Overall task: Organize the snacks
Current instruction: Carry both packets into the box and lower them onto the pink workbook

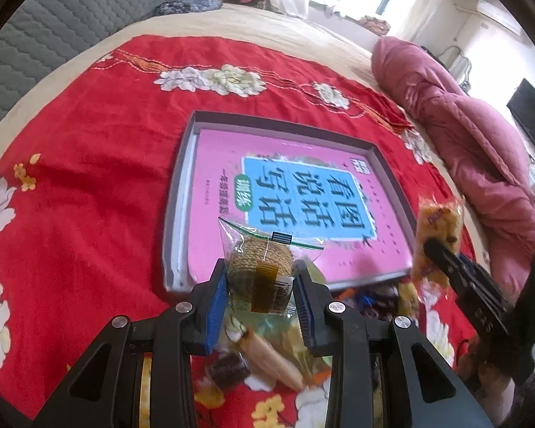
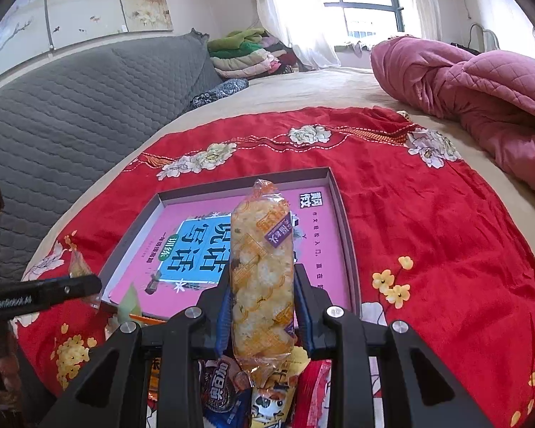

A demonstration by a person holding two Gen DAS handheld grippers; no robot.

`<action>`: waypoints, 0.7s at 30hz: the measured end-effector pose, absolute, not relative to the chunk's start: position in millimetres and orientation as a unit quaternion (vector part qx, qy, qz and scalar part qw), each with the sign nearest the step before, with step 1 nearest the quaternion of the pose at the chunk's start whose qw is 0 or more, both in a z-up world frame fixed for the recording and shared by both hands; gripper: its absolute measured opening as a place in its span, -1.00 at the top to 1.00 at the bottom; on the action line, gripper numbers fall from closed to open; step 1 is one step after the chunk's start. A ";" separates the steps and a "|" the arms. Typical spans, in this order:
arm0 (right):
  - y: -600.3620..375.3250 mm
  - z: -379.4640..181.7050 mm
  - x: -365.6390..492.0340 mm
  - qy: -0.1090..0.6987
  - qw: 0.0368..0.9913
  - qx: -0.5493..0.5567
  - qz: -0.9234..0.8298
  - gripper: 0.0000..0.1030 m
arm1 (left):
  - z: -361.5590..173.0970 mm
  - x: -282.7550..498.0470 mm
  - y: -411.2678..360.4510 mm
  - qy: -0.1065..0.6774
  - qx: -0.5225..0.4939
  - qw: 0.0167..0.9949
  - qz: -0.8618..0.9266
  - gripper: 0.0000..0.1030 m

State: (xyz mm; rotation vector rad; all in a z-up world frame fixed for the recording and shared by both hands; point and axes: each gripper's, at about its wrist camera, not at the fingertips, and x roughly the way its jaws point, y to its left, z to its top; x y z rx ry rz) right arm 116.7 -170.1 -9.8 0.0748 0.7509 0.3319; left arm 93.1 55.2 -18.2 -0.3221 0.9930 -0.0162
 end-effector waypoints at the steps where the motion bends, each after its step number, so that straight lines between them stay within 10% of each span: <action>1: -170.3 -11.1 118.0 0.367 0.915 0.037 0.161 0.40 | -19.1 96.5 56.7 0.475 -0.156 0.866 -0.006 0.30; 21: -180.3 -27.9 145.2 0.396 0.898 0.083 0.172 0.40 | -55.6 134.1 58.7 0.514 -0.154 0.844 0.020 0.30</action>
